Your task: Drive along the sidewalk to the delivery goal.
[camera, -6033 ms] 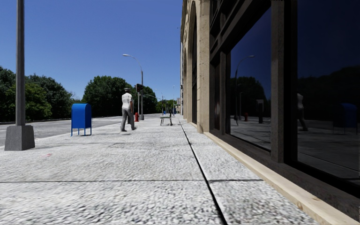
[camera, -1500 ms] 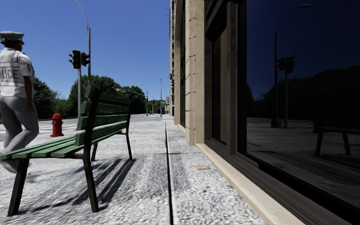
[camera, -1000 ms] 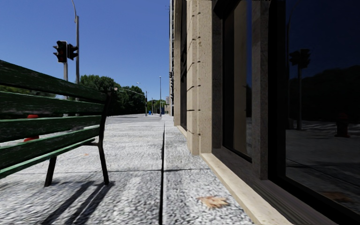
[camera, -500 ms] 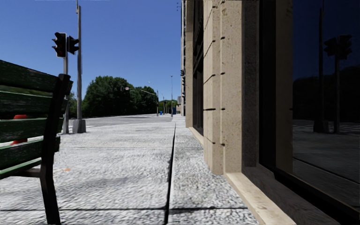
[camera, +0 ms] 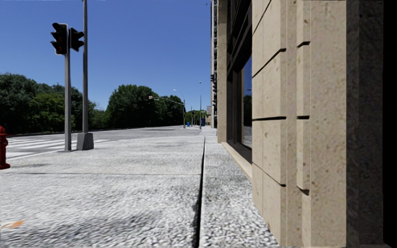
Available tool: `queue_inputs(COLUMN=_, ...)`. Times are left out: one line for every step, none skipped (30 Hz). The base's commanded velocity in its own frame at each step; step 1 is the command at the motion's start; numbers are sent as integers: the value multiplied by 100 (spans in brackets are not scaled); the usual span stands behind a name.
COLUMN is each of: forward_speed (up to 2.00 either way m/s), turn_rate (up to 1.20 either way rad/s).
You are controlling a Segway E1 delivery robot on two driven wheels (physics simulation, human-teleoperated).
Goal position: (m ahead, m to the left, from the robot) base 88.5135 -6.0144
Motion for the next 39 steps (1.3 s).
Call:
queue_inputs(forward_speed=200, turn_rate=0)
queue_inputs(forward_speed=200, turn_rate=0)
queue_inputs(forward_speed=200, turn_rate=0)
queue_inputs(forward_speed=200, turn_rate=0)
queue_inputs(forward_speed=200, turn_rate=0)
queue_inputs(forward_speed=200, turn_rate=0)
queue_inputs(forward_speed=200, turn_rate=0)
queue_inputs(forward_speed=200, turn_rate=0)
queue_inputs(forward_speed=200, turn_rate=0)
queue_inputs(forward_speed=200, turn_rate=0)
queue_inputs(forward_speed=200, turn_rate=0)
queue_inputs(forward_speed=200, turn_rate=0)
queue_inputs(forward_speed=200, turn_rate=0)
queue_inputs(forward_speed=200, turn_rate=0)
queue_inputs(forward_speed=200, turn_rate=0)
queue_inputs(forward_speed=200, turn_rate=0)
queue_inputs(forward_speed=200, turn_rate=0)
queue_inputs(forward_speed=200, turn_rate=0)
queue_inputs(forward_speed=200, turn_rate=0)
queue_inputs(forward_speed=200, turn_rate=0)
queue_inputs(forward_speed=200, turn_rate=0)
queue_inputs(forward_speed=200, turn_rate=0)
queue_inputs(forward_speed=200, turn_rate=0)
queue_inputs(forward_speed=200, turn_rate=0)
queue_inputs(forward_speed=200, turn_rate=0)
queue_inputs(forward_speed=200, turn_rate=0)
queue_inputs(forward_speed=200, turn_rate=0)
queue_inputs(forward_speed=200, turn_rate=0)
queue_inputs(forward_speed=200, turn_rate=0)
queue_inputs(forward_speed=200, turn_rate=0)
queue_inputs(forward_speed=200, turn_rate=0)
queue_inputs(forward_speed=200, turn_rate=0)
queue_inputs(forward_speed=200, turn_rate=0)
queue_inputs(forward_speed=200, turn_rate=0)
queue_inputs(forward_speed=200, turn_rate=0)
queue_inputs(forward_speed=200, turn_rate=0)
queue_inputs(forward_speed=200, turn_rate=0)
queue_inputs(forward_speed=200, turn_rate=0)
queue_inputs(forward_speed=200, turn_rate=0)
